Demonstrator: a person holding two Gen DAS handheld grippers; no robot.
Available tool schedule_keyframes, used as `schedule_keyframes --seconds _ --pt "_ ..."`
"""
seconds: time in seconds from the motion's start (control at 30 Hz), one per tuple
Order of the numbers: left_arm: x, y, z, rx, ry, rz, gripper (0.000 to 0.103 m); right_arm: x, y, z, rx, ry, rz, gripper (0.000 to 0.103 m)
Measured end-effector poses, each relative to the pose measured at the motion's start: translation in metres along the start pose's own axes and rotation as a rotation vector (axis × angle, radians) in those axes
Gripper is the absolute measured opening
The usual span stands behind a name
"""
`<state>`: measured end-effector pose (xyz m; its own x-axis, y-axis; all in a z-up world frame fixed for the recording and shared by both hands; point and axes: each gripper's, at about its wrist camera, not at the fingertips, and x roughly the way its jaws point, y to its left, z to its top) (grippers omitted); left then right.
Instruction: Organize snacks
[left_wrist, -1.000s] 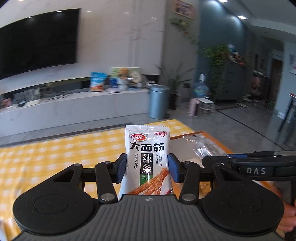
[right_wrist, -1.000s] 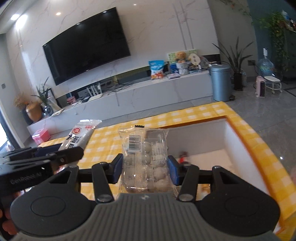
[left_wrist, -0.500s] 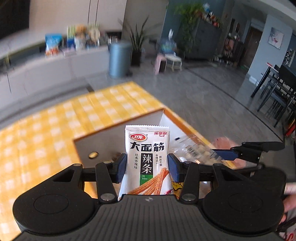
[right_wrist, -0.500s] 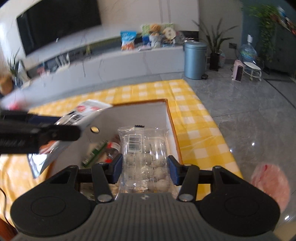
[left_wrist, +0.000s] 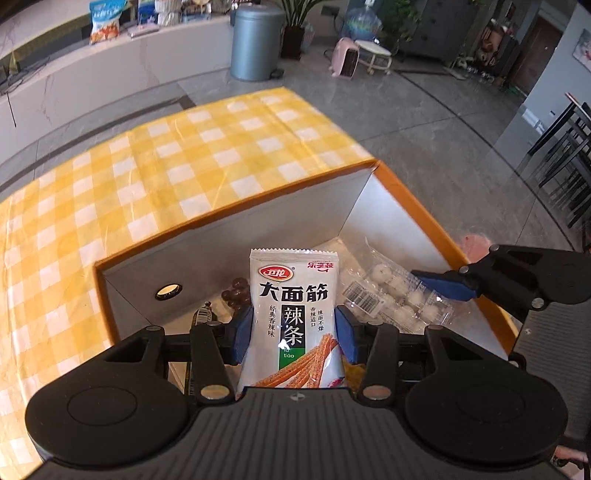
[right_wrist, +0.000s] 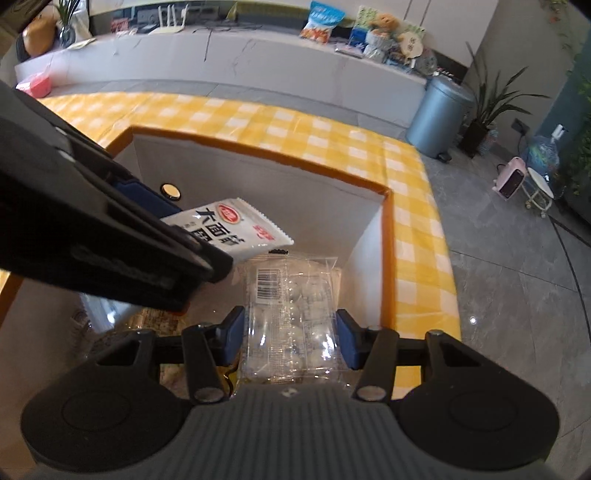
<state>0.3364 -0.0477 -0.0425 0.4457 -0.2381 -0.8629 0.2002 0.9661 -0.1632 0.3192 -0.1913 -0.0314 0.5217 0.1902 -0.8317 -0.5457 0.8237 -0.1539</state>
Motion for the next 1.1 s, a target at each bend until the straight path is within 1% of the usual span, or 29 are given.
schedule_keyframes --seconds 0.07,0.17,0.23,0.3,0.37,0.4,0.67,0.77,0.87,0.97,1.07,1.1 --pt "0.004 0.002 0.002 -0.002 0.003 0.003 0.054 0.003 0.002 0.002 -0.014 0.005 -0.009 0.051" --pt "0.005 0.002 0.001 -0.005 0.033 0.001 0.055 0.006 0.006 0.004 -0.034 0.014 -0.017 0.056" --pt "0.006 0.001 0.001 0.002 0.040 0.007 0.057 0.006 0.007 0.004 -0.035 0.022 -0.010 0.057" --pt "0.002 -0.001 0.000 0.027 0.023 0.016 0.064 0.001 0.008 0.004 -0.032 0.024 -0.005 0.058" --pt "-0.002 -0.003 0.000 0.036 0.012 0.012 0.071 -0.002 0.010 0.004 -0.041 0.021 -0.014 0.062" --pt "-0.006 -0.003 0.000 0.035 0.004 0.011 0.071 -0.003 0.013 0.005 -0.045 0.021 -0.021 0.065" --pt "-0.048 -0.004 -0.002 0.029 -0.066 0.009 0.071 -0.034 0.019 0.006 -0.053 0.005 -0.050 0.066" --pt "-0.072 -0.006 -0.006 0.036 -0.113 0.004 0.071 -0.052 0.021 0.005 -0.047 -0.018 -0.066 0.066" --pt "-0.100 -0.010 -0.012 0.053 -0.182 0.016 0.071 -0.077 0.024 0.005 -0.029 -0.063 -0.085 0.066" --pt "-0.136 -0.016 -0.023 0.081 -0.284 0.042 0.072 -0.107 0.028 0.005 0.005 -0.130 -0.107 0.066" --pt "-0.172 -0.022 -0.039 0.100 -0.396 0.064 0.074 -0.142 0.032 0.001 0.058 -0.221 -0.125 0.066" --pt "-0.184 -0.023 -0.045 0.106 -0.437 0.074 0.076 -0.153 0.033 -0.001 0.081 -0.256 -0.130 0.068"
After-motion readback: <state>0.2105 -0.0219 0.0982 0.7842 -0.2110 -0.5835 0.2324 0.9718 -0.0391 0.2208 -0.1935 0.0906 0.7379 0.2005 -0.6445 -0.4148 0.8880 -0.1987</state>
